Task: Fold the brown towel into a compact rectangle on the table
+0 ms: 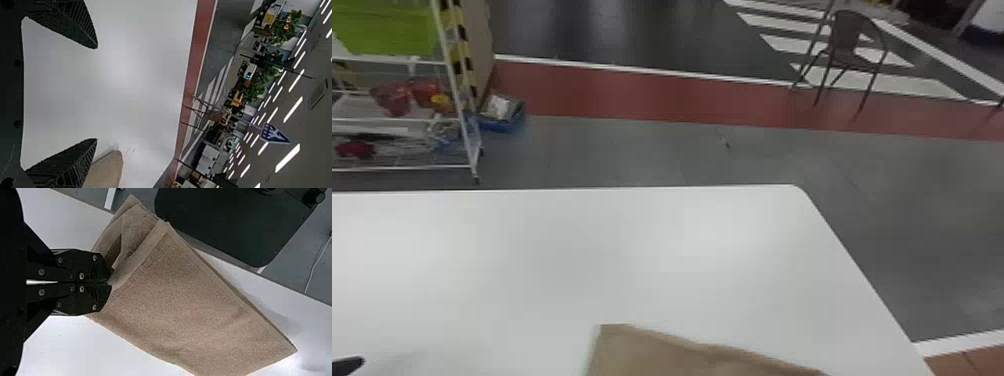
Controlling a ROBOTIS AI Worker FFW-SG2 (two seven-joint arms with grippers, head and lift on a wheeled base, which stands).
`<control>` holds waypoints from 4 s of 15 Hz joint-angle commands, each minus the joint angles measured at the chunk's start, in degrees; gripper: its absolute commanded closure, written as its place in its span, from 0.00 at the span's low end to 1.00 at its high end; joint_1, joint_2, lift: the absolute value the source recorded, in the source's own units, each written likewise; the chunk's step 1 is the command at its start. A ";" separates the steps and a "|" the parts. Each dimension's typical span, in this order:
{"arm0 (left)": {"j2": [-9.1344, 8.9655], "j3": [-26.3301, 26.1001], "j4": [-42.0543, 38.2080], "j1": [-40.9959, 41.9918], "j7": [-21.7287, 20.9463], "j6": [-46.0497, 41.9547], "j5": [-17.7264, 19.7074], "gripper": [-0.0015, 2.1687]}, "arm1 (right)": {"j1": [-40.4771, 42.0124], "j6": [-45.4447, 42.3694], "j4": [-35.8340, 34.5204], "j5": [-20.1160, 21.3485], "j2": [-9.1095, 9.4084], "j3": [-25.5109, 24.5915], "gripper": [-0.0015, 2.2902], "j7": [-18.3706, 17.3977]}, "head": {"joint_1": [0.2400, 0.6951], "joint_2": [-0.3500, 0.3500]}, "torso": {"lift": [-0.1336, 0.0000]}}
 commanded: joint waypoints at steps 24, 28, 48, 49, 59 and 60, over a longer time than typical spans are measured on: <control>-0.15 0.57 2.73 0.18 -0.62 -2.62 0.09 0.01 | 5.31 96.86 -12.31 -28.86 3.81 1.58 0.05 0.19 | 1.00 0.02 | 0.09; -0.15 0.92 2.65 0.35 -0.80 -2.80 0.18 0.01 | 4.95 98.44 -12.58 -24.46 3.72 4.39 0.05 0.19 | 1.00 0.10 | 0.09; -0.15 1.01 2.56 0.53 -1.24 -2.97 0.35 0.01 | 1.00 103.89 -10.99 -19.28 2.31 10.02 0.79 0.19 | 1.00 0.15 | 0.09; -0.15 1.01 2.47 0.62 -1.24 -2.97 0.35 0.01 | 0.12 104.06 -10.99 -20.60 2.49 9.23 0.82 0.19 | 1.00 0.15 | 0.09; -0.15 0.92 1.06 1.49 -1.42 -2.97 0.53 0.01 | -11.57 120.94 -17.67 -33.87 4.69 -1.41 0.82 0.19 | 1.00 0.14 | 0.09; -0.15 0.92 1.06 1.49 -1.85 -2.80 0.53 0.01 | -14.91 124.10 -18.29 -33.25 4.86 -0.18 0.82 0.19 | 1.00 0.14 | 0.09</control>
